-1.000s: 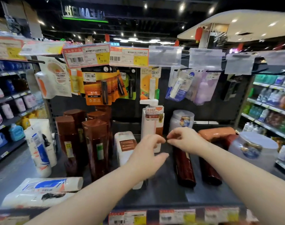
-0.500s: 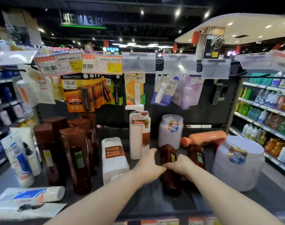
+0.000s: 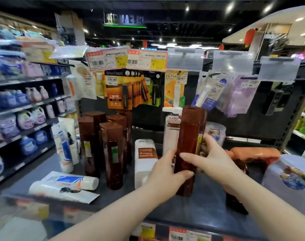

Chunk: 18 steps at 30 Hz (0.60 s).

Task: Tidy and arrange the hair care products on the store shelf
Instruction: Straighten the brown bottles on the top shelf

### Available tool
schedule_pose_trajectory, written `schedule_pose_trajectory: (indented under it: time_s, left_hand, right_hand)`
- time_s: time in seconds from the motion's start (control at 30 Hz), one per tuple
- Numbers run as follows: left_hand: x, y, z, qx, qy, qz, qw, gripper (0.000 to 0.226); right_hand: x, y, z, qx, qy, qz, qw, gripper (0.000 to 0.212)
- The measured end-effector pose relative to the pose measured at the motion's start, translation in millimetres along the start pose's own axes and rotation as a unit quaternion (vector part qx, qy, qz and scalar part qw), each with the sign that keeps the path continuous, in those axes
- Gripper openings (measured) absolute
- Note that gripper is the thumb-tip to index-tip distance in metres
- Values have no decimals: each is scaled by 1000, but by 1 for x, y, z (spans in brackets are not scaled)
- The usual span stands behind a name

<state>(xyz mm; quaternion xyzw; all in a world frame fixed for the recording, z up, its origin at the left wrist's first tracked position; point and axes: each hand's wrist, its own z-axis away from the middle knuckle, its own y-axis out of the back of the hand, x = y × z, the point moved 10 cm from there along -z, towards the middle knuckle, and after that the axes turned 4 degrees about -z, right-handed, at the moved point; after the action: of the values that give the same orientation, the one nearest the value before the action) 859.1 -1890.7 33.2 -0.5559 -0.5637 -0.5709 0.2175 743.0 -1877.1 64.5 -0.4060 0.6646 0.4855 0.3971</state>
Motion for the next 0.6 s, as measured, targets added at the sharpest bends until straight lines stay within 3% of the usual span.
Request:
schedule_pose_trajectory:
  time_s: [0.2, 0.3, 0.43, 0.53, 0.6]
  left_hand:
    - [-2, 69, 33, 27, -33, -1, 999, 48]
    - [-10, 113, 48, 45, -59, -95, 993, 58]
    - [-46, 187, 67, 77, -9, -220, 972, 52]
    - [-82, 218, 76, 7, 26, -364, 931, 51]
    - [-107, 222, 80, -64, 46, -439, 895, 74]
  right_hand:
    - [-58, -56, 6, -42, 95, 13, 994, 39]
    - [-72, -87, 6, -42, 107, -14, 993, 40]
    - [-83, -128, 6, -58, 118, 15, 991, 50]
    - [-87, -154, 9, -72, 115, 28, 990, 55]
    - [-88, -165, 11, -69, 117, 29, 990, 52]
